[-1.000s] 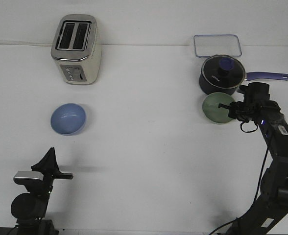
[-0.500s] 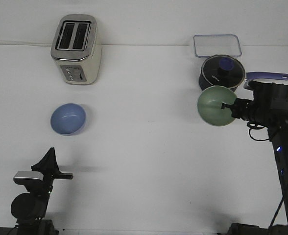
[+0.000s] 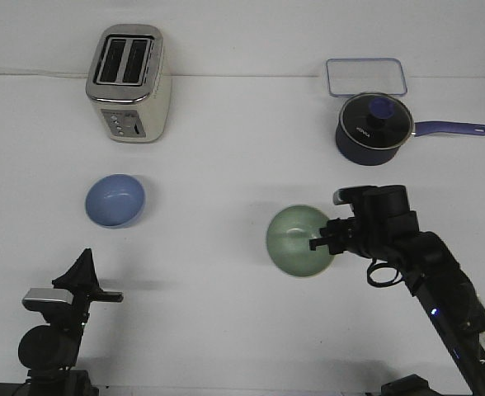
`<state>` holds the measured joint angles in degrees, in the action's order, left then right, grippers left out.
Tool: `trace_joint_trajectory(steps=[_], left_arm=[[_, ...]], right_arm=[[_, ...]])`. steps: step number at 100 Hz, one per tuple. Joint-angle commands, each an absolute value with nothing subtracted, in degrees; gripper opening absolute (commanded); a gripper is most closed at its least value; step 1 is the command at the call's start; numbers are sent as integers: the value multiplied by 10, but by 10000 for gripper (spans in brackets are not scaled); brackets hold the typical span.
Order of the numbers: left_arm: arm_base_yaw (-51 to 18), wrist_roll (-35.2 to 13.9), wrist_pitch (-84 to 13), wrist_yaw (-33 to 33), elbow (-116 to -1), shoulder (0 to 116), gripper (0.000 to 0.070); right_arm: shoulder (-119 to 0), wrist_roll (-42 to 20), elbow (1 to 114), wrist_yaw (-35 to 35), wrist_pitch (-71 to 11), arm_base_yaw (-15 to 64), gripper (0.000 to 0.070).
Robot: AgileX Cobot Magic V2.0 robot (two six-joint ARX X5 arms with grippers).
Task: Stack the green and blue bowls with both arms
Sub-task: 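Carry the green bowl toward the table center and lower it down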
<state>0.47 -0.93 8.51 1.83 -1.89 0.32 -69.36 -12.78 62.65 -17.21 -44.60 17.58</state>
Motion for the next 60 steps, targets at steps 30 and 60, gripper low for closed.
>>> trace_joint_trajectory(steps=[30,60], left_arm=[[4,-9,91,20,-8,3,15],[4,-9,91,20,-8,3,15]], right_arm=[[-787,-172,589,-145,-386,293,0],[-871,-165,589,-143,-365,323,0]])
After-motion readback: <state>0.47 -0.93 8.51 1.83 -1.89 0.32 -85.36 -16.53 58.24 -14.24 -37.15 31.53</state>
